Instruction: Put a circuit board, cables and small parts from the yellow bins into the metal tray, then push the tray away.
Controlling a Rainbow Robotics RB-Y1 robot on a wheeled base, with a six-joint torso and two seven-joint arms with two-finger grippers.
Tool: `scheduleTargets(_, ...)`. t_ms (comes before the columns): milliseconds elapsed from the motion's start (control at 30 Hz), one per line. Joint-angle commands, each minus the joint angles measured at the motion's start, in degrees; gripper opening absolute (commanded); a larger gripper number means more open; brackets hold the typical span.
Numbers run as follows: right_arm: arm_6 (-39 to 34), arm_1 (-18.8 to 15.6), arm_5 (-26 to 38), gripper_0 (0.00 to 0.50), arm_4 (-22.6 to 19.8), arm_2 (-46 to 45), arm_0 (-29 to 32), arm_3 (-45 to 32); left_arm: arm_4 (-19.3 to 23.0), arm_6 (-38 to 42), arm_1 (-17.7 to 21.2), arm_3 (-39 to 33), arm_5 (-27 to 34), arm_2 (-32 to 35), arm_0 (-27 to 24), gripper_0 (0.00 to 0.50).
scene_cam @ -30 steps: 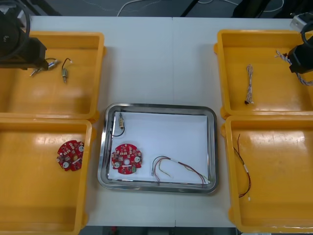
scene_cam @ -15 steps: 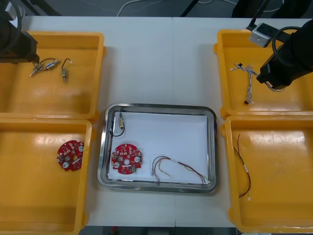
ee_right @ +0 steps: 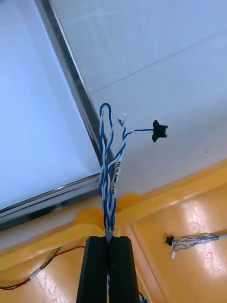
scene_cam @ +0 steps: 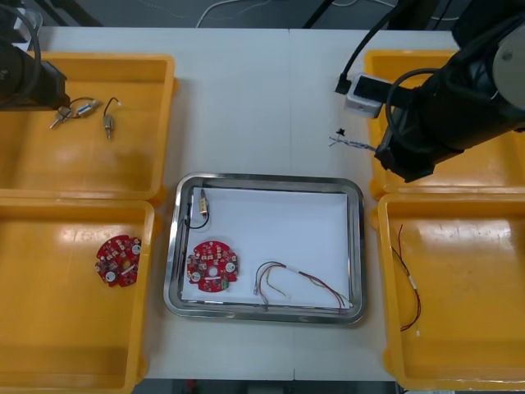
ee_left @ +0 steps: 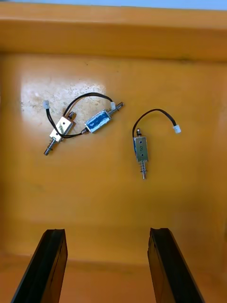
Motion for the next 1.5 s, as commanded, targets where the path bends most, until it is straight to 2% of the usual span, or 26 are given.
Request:
scheduleTargets(33, 2.50, 1.69, -1.25, 0.000, 2.45, 6.69, 0.20, -3.41, 0.07, -5.87, 3.15, -1.58, -5.81, -0.88, 2.74, 0.500)
scheduleTargets(100, 2.50, 1.61, -3.53, 0.000, 3.33, 10.03, 0.20, -3.41, 0.07, -5.52, 3.15, -1.23, -8.18, -2.11, 3.71, 0.500)
scheduleTargets(367, 2.59, 1.61, -10.74, 0.000, 4.47, 19.35, 0.20, -0.42, -0.02, -0.77, 0.68, -1.14, -8.97, -4.31, 3.97, 0.496)
scheduleTargets(567, 2.77, 1.34, -15.49, 0.000, 5.44, 25.32, 0.20, 1.87, -3.19, 6.26, -0.55, 0.00, -11.87, -9.32, 3.62, 0.496)
scheduleTargets(700, 3.20, 0.90, -18.39, 0.000, 6.49, 28.84, 0.20, 3.89, -2.92, 9.25, -1.07, 3.34, -15.47, -11.96, 2.65, 0.495)
scheduleTargets(1033, 5.05, 0.64, -24.54, 0.000, 8.16, 34.90, -0.16, 9.25, -4.06, 10.04, -4.68, 14.06, -24.53, -14.15, -1.30, 0.497)
scheduleTargets(1400, 6.37, 0.64, -25.86, 0.005, 7.55, 37.37, -1.39, 12.06, -6.00, 10.48, -6.96, 23.47, -30.42, -14.86, -6.57, 0.497)
scheduleTargets(1467, 6.37, 0.46, -25.59, 0.121, 7.46, 37.37, -1.47, 12.06, -6.09, 10.48, -7.14, 24.26, -30.85, -14.95, -7.01, 0.497)
scheduleTargets(1500, 6.37, 0.29, -25.42, 0.255, 7.28, 37.37, -1.65, 12.06, -6.26, 10.39, -7.23, 24.43, -30.85, -14.95, -7.19, 0.495)
